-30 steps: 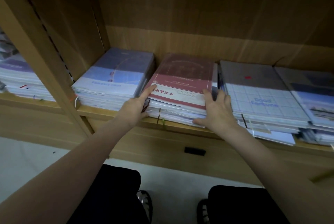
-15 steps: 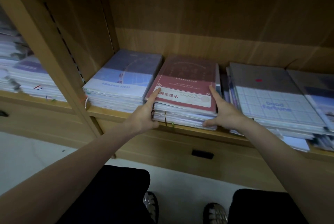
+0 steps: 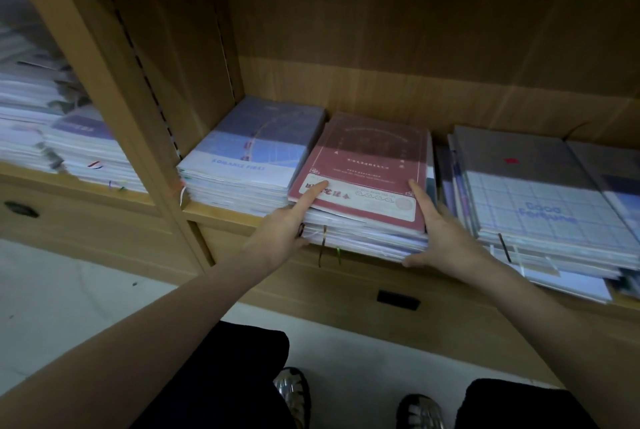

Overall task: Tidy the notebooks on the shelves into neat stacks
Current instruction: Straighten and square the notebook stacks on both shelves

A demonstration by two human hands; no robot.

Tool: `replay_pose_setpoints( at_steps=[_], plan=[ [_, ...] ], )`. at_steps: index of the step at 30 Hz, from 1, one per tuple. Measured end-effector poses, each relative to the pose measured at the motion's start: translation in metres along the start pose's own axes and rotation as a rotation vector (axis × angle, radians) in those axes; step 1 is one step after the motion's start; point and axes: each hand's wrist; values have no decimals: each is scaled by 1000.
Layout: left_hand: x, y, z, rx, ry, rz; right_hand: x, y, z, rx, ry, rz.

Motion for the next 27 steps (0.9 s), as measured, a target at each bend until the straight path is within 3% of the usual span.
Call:
replay_pose_setpoints(
  at_steps=[12, 16, 22, 27],
  plan=[
    [23, 4, -3, 28, -75, -115, 7, 4, 6, 67, 24, -151],
    [20, -3, -13, -199, -4, -196, 9, -8, 6, 52, 10, -34],
    [27, -11, -16, -716, -161, -404, 16, -27, 12, 81, -15, -70],
    [25, -8, -13, -660, -146, -310, 14, -43, 6, 143, 18, -21]
  ],
)
Point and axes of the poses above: each hand's wrist, its own x-axis towards the middle knuckle, its own y-axis out of the palm, z = x × y, and after that the axes turned 13 degrees about y, right-handed
